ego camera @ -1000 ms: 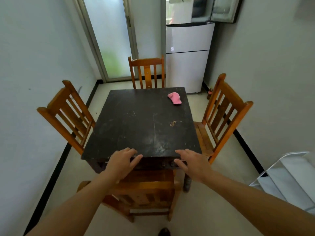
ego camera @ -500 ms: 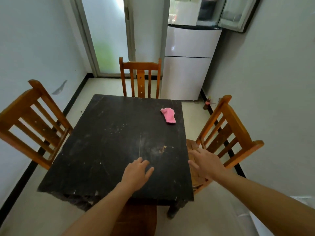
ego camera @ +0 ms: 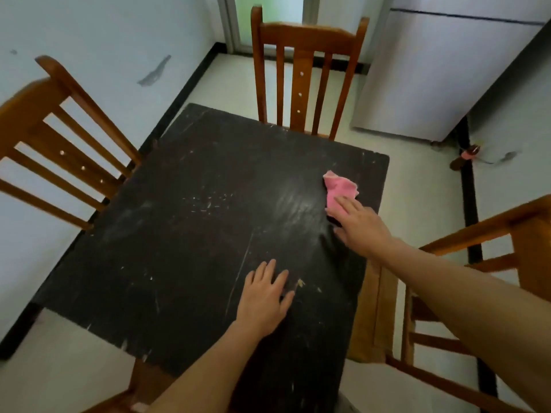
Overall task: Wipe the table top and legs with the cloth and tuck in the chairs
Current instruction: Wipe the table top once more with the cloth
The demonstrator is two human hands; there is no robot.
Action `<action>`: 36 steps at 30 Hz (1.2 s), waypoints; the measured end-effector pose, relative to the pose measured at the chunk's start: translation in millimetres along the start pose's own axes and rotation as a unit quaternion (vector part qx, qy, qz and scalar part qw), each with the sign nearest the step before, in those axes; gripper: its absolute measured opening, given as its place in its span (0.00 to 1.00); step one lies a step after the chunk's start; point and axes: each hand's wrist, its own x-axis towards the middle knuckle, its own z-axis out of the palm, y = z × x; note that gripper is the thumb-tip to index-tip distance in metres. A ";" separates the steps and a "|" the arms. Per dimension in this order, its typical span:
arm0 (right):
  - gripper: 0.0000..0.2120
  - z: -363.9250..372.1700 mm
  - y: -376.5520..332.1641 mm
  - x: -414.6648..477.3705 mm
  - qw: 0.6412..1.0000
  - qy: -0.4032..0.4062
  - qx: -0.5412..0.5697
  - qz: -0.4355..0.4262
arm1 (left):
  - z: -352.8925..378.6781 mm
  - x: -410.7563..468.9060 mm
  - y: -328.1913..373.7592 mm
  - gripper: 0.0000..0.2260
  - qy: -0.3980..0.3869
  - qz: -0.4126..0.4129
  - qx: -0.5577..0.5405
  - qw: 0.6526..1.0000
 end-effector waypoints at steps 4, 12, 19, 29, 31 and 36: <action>0.28 25.2 39.2 62.6 0.998 -0.037 -0.014 -0.057 | 42.9 37.3 13.1 0.26 -0.025 -0.054 0.011 0.998; 0.31 64.4 75.5 104.8 0.995 -0.008 0.093 -0.029 | 80.6 40.2 8.1 0.26 0.044 -0.073 0.026 0.996; 0.20 68.5 54.5 57.1 0.991 0.028 0.130 -0.017 | 83.7 39.4 6.1 0.26 0.022 -0.072 0.036 0.997; 0.20 58.2 -23.6 -140.4 0.987 0.011 0.148 0.059 | 30.6 -4.0 12.0 0.25 -0.083 -0.019 0.058 0.995; 0.21 58.1 -38.1 -188.7 0.985 0.016 0.151 0.083 | 22.2 -33.8 21.6 0.23 -0.065 0.017 0.067 0.995; 0.22 61.6 -45.5 -310.3 0.975 0.060 0.166 0.138 | 10.1 -92.6 73.4 0.17 -0.048 0.166 0.064 0.983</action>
